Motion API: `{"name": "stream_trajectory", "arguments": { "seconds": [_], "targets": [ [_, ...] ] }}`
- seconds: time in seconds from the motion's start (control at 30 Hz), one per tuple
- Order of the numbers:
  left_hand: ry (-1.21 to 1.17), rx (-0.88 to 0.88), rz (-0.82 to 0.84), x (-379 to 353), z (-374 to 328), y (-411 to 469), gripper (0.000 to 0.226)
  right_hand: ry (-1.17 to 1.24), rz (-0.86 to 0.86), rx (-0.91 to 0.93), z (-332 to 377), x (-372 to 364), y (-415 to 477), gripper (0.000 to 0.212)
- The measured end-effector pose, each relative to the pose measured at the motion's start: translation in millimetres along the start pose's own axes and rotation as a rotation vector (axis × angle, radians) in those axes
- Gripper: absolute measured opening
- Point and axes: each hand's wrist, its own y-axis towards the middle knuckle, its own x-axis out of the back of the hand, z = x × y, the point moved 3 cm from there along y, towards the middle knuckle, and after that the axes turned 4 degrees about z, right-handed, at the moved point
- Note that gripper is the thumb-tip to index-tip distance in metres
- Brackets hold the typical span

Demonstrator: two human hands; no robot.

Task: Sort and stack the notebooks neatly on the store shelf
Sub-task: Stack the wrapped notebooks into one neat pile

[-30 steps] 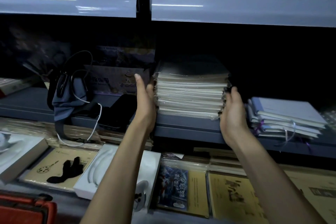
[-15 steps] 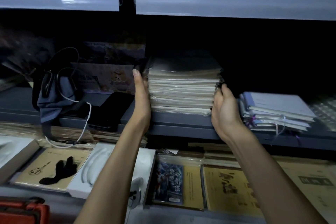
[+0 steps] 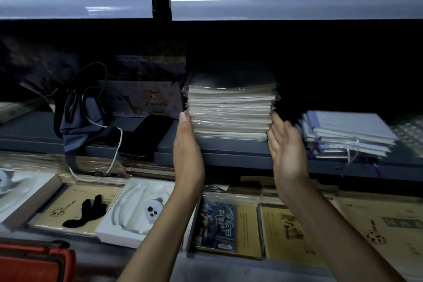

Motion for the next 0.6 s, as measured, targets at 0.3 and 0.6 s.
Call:
{"name": "stream_trajectory", "arguments": {
  "seconds": [0.3,0.6],
  "targets": [
    [0.199,-0.090,0.017,-1,-7,-9,0.070,-0.159,0.024,0.046,0,1,1,0.049],
    [0.438,-0.159,0.014,7,6,-9,0.063,-0.258,0.020,-0.032,1,-15,-19,0.084]
  ]
}}
